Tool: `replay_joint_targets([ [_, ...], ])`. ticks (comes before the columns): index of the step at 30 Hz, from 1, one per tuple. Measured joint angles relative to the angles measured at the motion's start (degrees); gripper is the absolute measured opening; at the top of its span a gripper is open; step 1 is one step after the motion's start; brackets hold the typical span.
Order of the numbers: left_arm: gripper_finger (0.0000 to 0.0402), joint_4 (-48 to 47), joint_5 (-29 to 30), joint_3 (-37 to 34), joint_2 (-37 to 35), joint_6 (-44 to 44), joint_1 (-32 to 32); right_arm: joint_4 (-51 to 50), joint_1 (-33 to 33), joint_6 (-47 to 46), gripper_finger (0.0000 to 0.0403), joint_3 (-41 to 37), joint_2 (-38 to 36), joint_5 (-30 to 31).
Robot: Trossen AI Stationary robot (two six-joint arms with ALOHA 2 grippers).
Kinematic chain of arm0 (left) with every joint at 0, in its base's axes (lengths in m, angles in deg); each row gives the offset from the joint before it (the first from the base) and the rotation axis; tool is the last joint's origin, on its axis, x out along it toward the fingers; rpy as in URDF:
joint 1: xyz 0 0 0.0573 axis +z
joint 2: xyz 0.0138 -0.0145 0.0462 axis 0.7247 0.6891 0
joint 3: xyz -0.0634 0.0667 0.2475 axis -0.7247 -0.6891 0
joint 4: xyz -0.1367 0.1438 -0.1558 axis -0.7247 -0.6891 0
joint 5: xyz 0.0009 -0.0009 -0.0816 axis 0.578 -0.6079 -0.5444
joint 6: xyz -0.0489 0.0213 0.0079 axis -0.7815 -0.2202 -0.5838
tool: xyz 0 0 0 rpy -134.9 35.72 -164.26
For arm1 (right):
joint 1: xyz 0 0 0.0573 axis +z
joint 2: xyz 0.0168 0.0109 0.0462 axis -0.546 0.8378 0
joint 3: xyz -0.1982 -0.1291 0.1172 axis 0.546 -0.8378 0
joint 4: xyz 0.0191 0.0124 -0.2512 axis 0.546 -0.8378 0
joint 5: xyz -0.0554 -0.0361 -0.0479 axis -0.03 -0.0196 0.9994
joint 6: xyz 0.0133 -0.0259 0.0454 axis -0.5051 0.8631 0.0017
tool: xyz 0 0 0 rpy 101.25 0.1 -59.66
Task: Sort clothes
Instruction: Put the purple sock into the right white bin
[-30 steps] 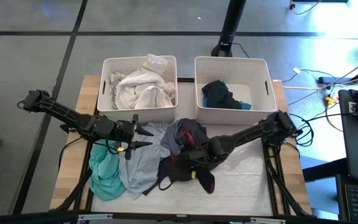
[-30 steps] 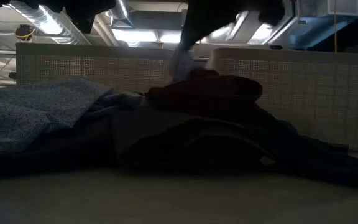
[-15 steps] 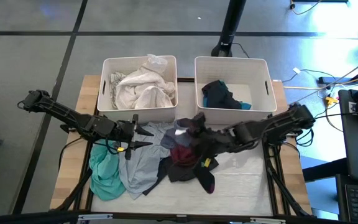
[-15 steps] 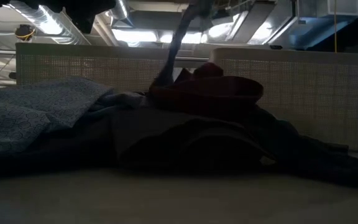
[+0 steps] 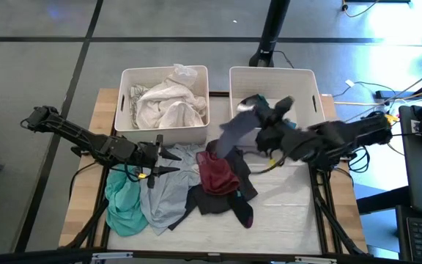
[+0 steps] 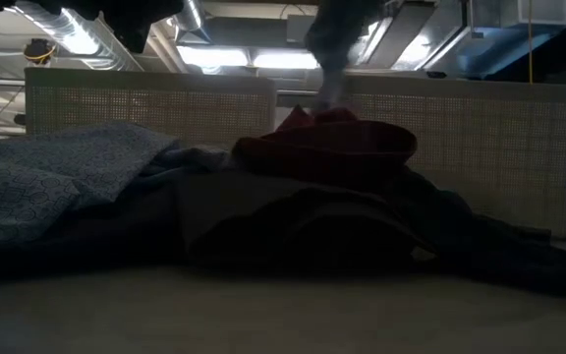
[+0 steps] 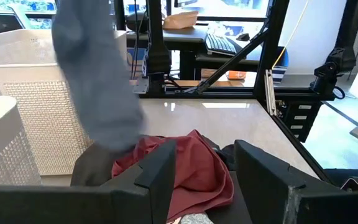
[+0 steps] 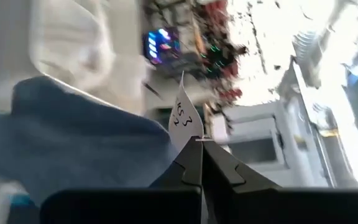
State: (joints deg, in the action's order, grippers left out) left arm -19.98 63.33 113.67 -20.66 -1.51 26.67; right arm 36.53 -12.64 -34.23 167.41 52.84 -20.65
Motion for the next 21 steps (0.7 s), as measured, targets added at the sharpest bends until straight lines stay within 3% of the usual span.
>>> replay_joint_targets([
  [10, 0.0153, 0.0, 0.0, 0.0, 0.0, 0.0, 0.0, -0.1, -9.0, 3.0, 0.0003, 0.0, -8.5, 2.0],
  [21, 0.0153, 0.0, 0.0, 0.0, 0.0, 0.0, 0.0, -0.3, -22.7, 4.7, 0.0003, 0.0, -11.6, 2.1],
])
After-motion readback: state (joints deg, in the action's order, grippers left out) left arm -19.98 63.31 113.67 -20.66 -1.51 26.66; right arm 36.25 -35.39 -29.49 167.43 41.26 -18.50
